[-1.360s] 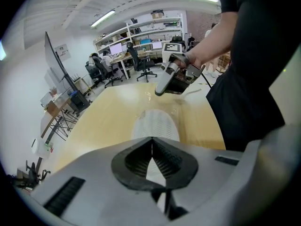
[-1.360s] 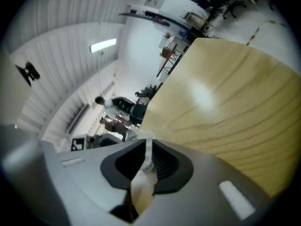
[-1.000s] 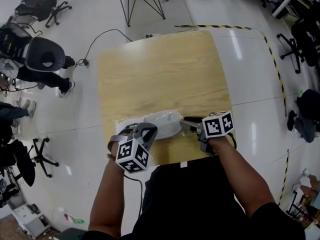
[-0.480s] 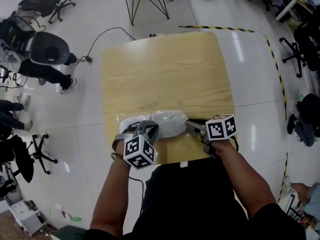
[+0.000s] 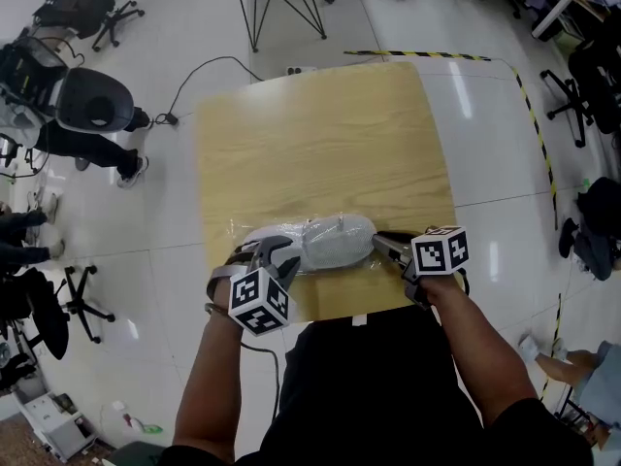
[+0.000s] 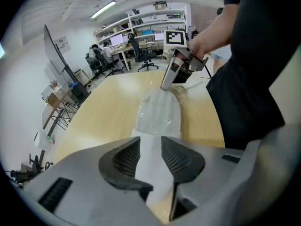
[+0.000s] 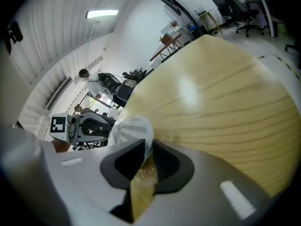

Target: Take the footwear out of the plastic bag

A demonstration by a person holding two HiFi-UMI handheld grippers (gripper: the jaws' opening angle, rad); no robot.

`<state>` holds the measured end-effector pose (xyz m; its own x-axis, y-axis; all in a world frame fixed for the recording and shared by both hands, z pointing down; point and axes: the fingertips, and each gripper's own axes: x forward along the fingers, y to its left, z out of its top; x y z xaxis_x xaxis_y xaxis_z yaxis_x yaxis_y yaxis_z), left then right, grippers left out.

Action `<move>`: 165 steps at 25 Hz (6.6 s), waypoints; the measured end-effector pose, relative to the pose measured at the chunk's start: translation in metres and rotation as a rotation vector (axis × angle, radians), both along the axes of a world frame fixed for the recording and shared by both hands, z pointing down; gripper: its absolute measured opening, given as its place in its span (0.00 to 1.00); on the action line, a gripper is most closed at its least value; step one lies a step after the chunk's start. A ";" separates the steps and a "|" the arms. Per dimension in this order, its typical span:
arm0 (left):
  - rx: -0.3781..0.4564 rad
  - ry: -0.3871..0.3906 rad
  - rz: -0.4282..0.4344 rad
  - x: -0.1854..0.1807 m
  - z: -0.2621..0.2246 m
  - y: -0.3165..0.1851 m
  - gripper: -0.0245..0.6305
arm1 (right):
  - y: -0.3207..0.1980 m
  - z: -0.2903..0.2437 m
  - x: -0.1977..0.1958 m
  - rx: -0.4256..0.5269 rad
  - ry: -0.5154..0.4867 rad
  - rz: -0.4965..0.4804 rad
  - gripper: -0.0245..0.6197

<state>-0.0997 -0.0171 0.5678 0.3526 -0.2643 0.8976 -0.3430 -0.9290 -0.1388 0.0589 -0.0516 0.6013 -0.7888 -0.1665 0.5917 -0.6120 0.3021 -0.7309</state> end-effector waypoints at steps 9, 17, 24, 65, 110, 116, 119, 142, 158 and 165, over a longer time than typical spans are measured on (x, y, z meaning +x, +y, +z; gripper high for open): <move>-0.067 -0.068 -0.033 -0.025 0.029 0.000 0.17 | -0.002 -0.001 0.004 0.014 0.003 -0.003 0.12; -0.023 -0.097 -0.006 -0.030 0.025 0.005 0.06 | -0.003 -0.008 0.006 0.039 0.007 0.001 0.12; -0.018 -0.126 -0.002 -0.038 0.023 0.008 0.05 | -0.002 -0.009 0.010 0.050 0.023 -0.007 0.12; -0.052 -0.161 -0.087 -0.079 0.038 0.027 0.05 | 0.013 0.003 -0.020 -0.081 -0.051 0.053 0.24; -0.014 -0.248 -0.254 -0.151 0.030 0.039 0.05 | 0.011 -0.016 0.057 -0.039 -0.001 -0.035 0.19; -0.003 -0.264 -0.267 -0.157 0.025 0.033 0.05 | 0.009 -0.018 0.070 -0.041 -0.001 -0.017 0.19; 0.004 -0.266 -0.267 -0.157 0.024 0.032 0.05 | 0.010 -0.019 0.075 -0.039 0.000 -0.011 0.19; 0.038 -0.335 -0.306 -0.192 0.011 0.027 0.05 | 0.013 -0.022 0.083 -0.007 0.018 -0.033 0.17; 0.109 -0.368 -0.408 -0.235 -0.005 -0.002 0.05 | -0.001 -0.021 0.089 -0.003 0.059 -0.061 0.17; 0.143 -0.382 -0.463 -0.255 -0.017 -0.018 0.05 | -0.003 -0.018 0.088 -0.012 0.061 -0.060 0.17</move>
